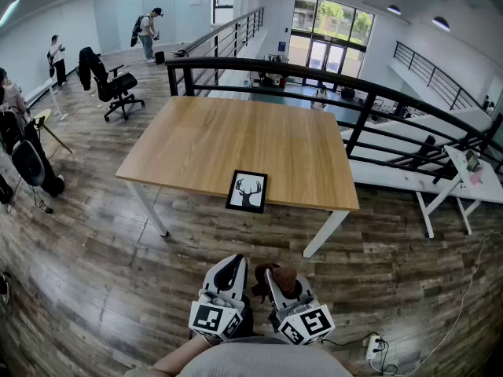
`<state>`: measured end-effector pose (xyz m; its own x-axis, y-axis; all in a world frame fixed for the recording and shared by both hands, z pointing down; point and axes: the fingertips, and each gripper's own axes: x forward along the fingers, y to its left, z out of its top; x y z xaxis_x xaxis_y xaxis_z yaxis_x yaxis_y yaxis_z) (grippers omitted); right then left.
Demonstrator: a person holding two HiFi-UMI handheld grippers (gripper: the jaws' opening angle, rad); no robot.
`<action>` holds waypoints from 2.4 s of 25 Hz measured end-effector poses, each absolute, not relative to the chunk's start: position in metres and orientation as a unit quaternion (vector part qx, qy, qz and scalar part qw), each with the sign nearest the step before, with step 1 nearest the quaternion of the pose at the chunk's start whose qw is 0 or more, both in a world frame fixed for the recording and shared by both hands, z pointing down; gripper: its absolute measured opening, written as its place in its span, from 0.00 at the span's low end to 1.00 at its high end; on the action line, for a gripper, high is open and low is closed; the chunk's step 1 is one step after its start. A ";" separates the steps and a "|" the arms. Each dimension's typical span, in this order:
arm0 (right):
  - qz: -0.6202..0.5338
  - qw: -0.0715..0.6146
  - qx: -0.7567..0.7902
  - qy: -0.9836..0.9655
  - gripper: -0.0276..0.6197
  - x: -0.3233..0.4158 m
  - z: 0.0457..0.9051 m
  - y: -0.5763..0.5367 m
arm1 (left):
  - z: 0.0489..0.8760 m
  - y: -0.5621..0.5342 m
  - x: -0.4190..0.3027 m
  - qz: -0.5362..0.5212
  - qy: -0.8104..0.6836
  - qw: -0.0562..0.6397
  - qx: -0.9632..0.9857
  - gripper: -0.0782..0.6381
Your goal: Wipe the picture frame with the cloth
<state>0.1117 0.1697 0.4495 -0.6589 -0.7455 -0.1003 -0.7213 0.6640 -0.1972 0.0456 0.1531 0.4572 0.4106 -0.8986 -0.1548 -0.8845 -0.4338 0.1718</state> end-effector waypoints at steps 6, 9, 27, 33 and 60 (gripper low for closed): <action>-0.065 0.081 -0.411 0.906 0.11 0.108 0.451 0.132 | 0.459 0.112 0.039 -0.115 -0.533 0.042 0.837 0.12; -0.068 0.074 -0.415 0.904 0.11 0.103 0.457 0.103 | 0.467 0.084 0.035 -0.113 -0.527 0.045 0.841 0.12; -0.053 0.070 -0.432 0.897 0.11 0.035 0.437 -0.141 | 0.463 -0.167 -0.019 -0.057 -0.483 0.077 0.870 0.13; -0.046 0.089 -0.437 0.894 0.11 0.010 0.432 -0.189 | 0.476 -0.216 -0.037 -0.034 -0.461 0.095 0.881 0.15; -0.075 0.064 -0.461 0.882 0.11 0.013 0.462 -0.230 | 0.679 -0.210 -0.039 0.041 -0.235 0.540 0.807 0.63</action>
